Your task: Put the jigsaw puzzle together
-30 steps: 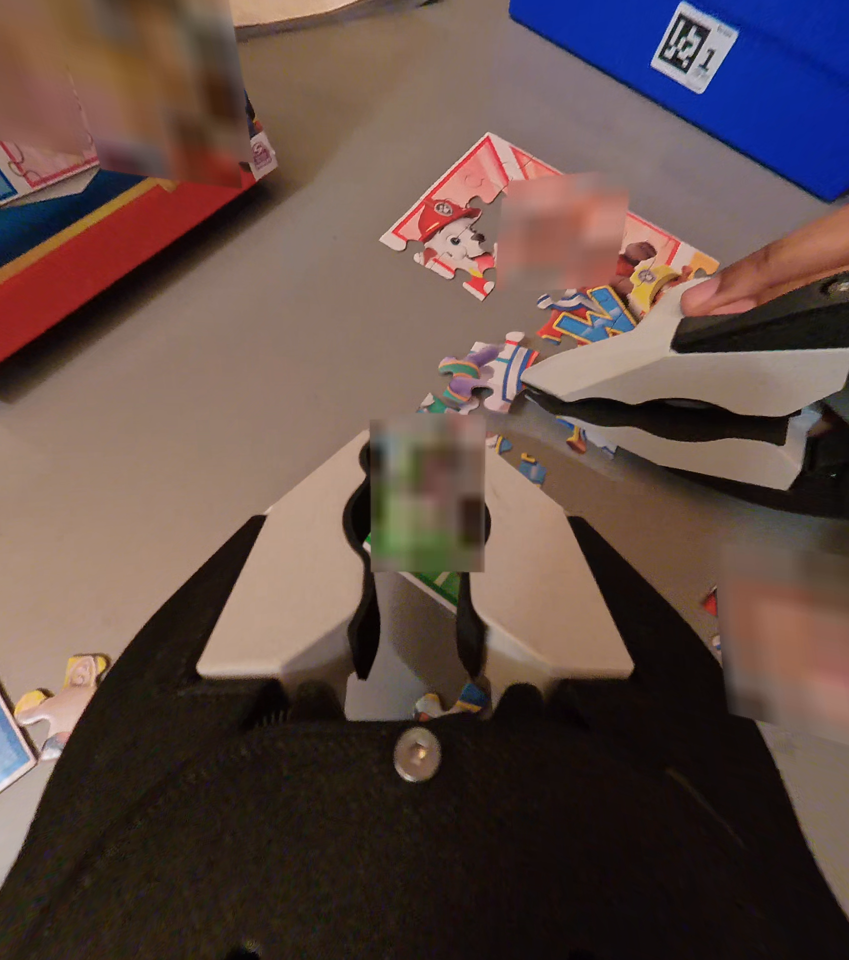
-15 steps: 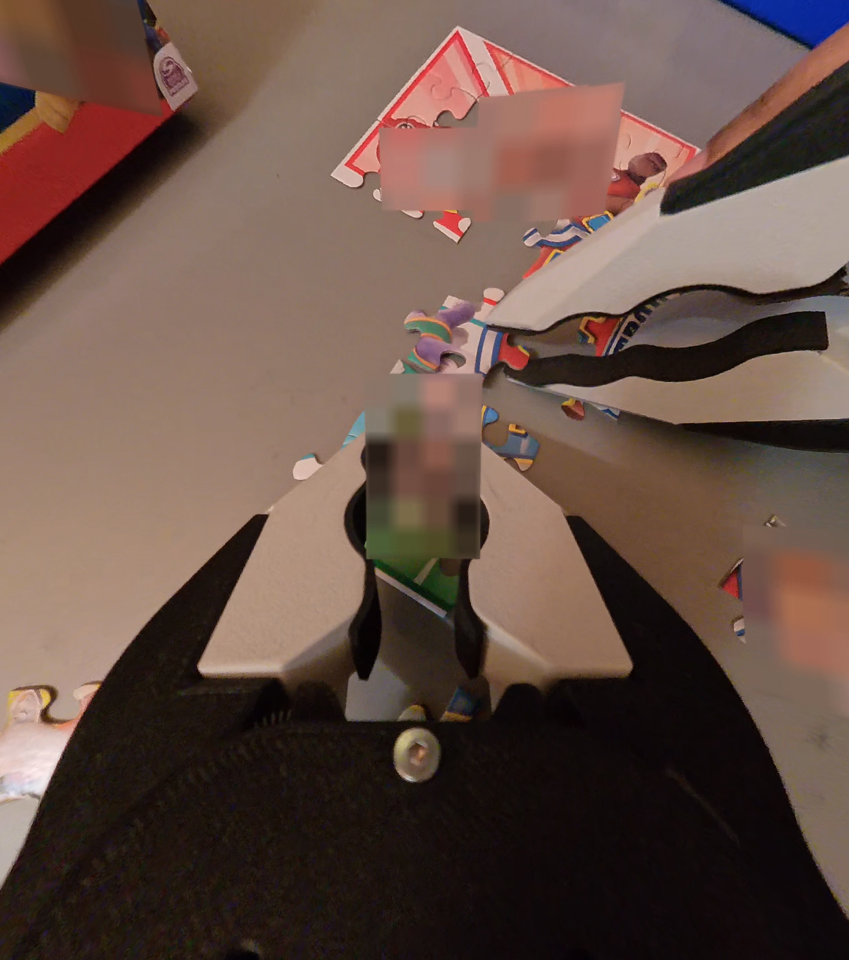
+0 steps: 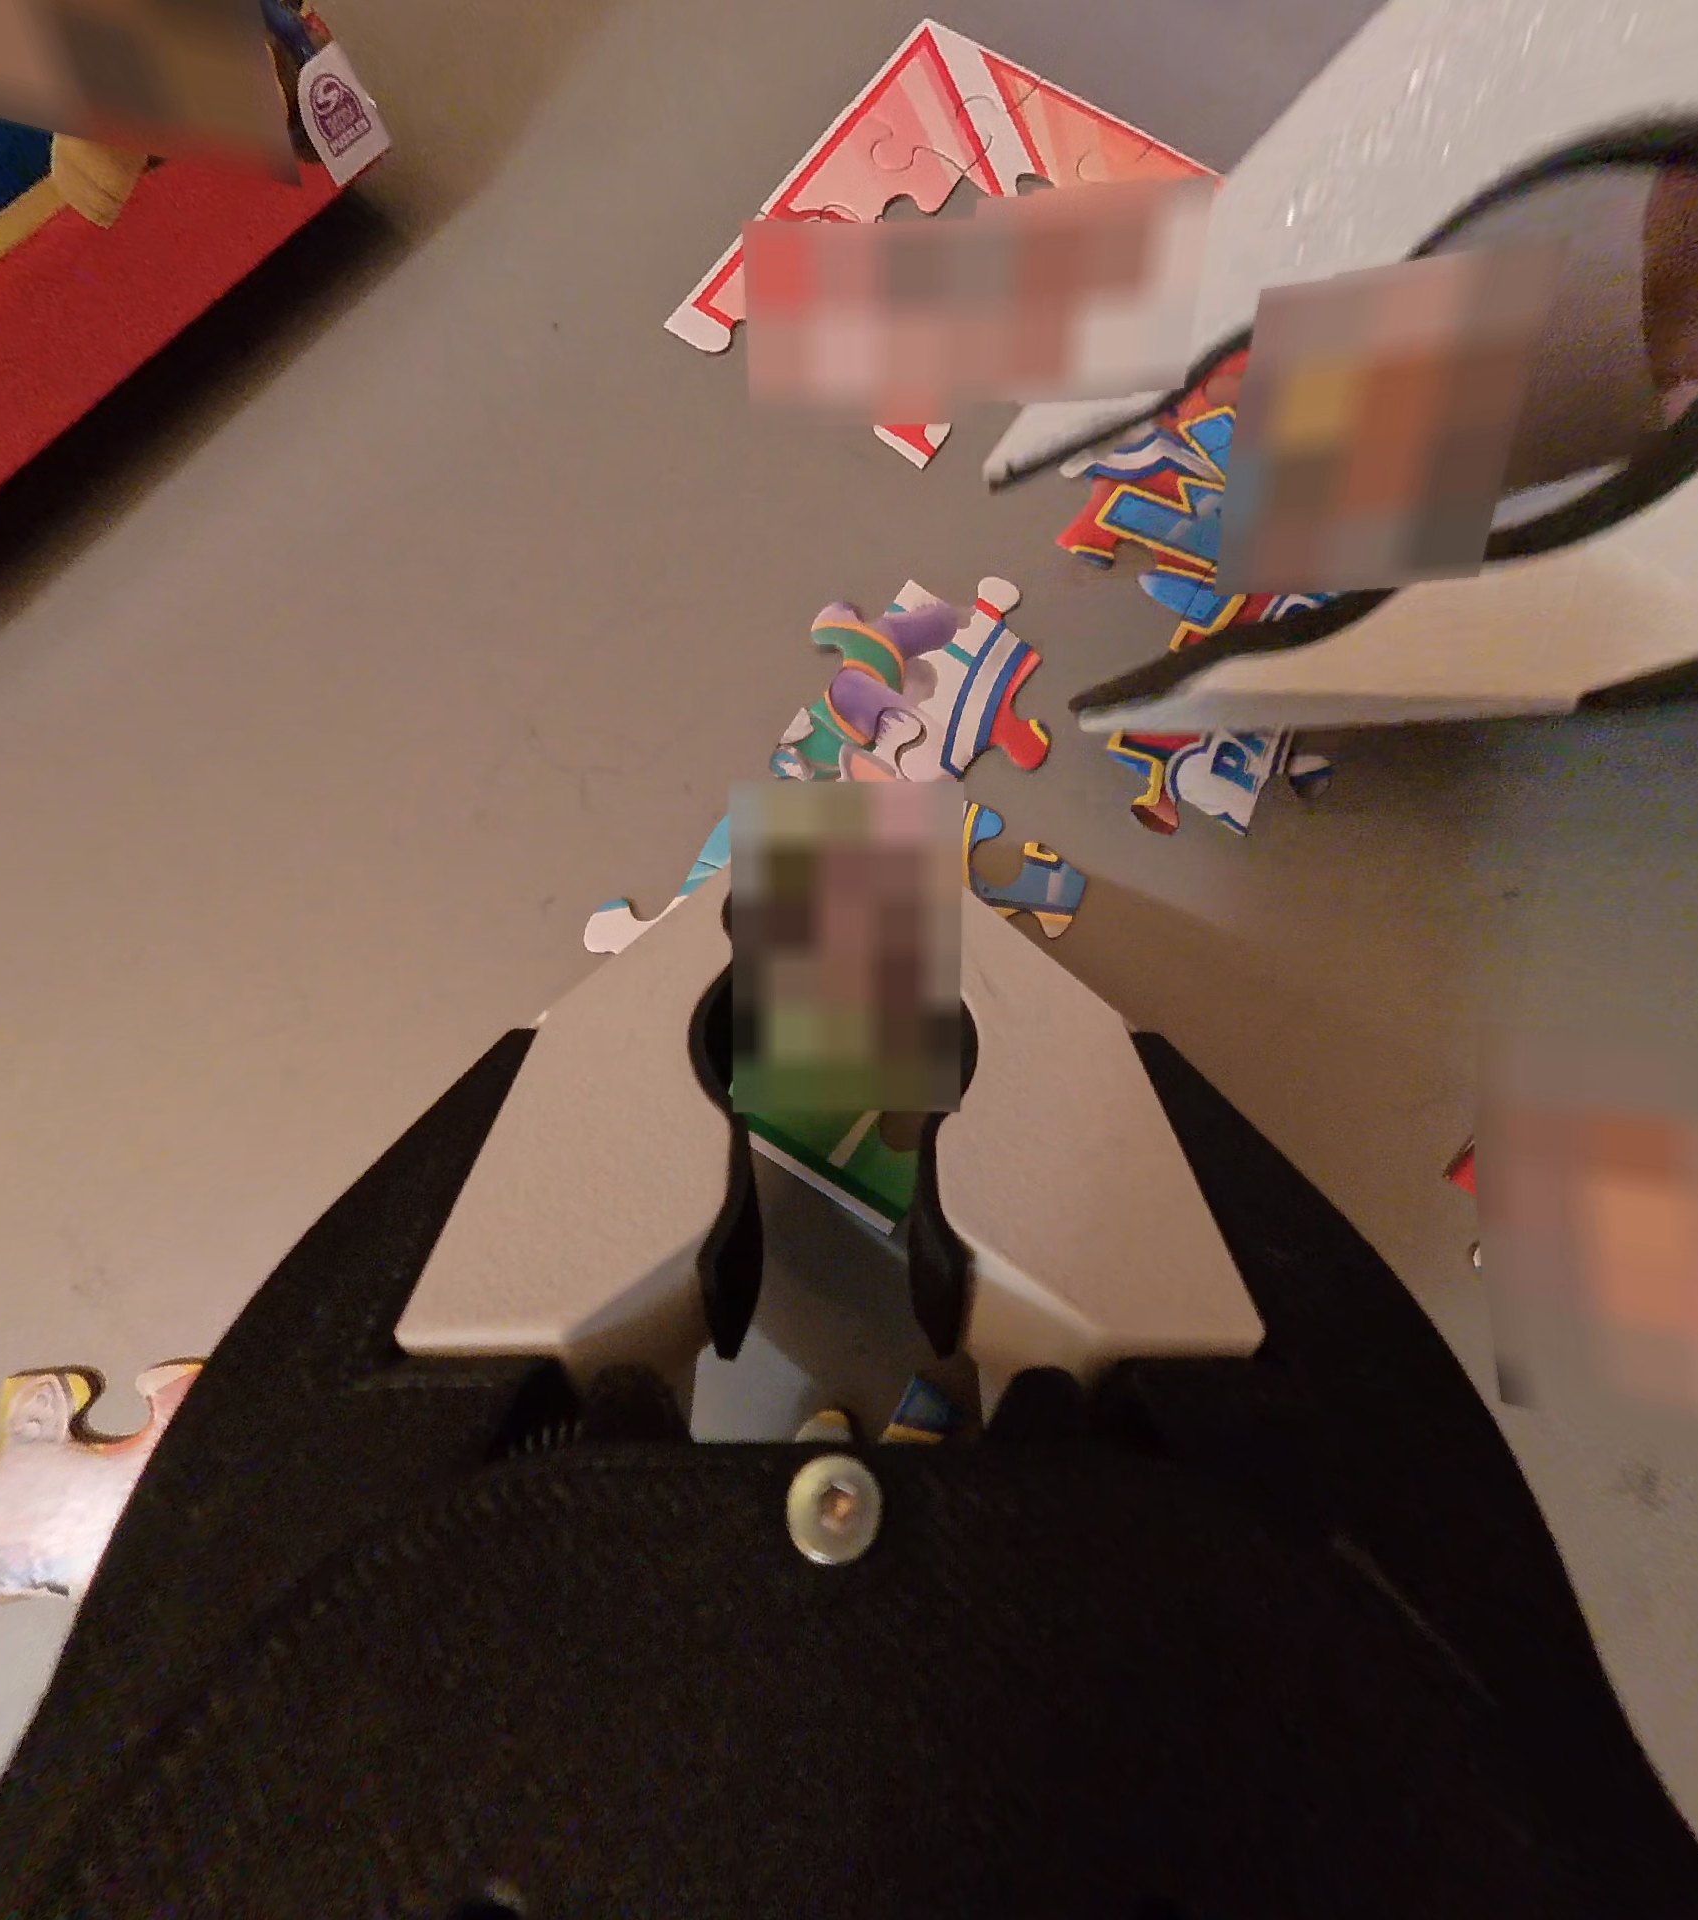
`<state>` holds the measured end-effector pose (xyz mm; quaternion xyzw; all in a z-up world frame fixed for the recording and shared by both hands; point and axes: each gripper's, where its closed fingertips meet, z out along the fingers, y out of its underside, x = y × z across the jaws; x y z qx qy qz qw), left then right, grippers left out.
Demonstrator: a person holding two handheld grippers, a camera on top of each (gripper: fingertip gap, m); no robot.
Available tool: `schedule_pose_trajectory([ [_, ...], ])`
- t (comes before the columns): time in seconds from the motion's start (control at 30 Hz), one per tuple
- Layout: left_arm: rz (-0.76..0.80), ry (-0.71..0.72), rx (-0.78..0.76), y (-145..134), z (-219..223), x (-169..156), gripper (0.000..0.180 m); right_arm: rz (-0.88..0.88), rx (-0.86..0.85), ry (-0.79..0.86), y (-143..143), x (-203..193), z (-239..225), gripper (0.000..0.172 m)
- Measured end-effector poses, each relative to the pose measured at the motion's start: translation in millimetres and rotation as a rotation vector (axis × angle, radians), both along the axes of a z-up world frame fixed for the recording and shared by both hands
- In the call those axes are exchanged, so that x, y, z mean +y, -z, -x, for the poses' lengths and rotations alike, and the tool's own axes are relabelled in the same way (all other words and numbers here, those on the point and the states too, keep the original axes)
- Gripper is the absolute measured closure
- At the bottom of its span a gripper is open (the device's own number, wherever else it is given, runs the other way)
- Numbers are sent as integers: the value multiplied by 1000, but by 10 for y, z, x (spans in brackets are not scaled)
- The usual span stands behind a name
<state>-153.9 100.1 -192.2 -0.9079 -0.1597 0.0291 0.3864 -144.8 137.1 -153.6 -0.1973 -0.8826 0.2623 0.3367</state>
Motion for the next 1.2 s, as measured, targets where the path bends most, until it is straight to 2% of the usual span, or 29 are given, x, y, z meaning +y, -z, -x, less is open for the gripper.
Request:
schedule_pose_trajectory([
  [0.13,1,0,2,1,1,1,157,108,-33,-11,-89,89,226,136],
  [0.27,2,0,5,3,2,1,157,208,-259,-43,204,-13,223,118],
  [0.33,3,0,7,3,1,1,157,250,-328,-61,293,-93,116,116],
  [1.2,12,-1,27,8,3,0,157,278,-356,-8,364,1,106,134],
])
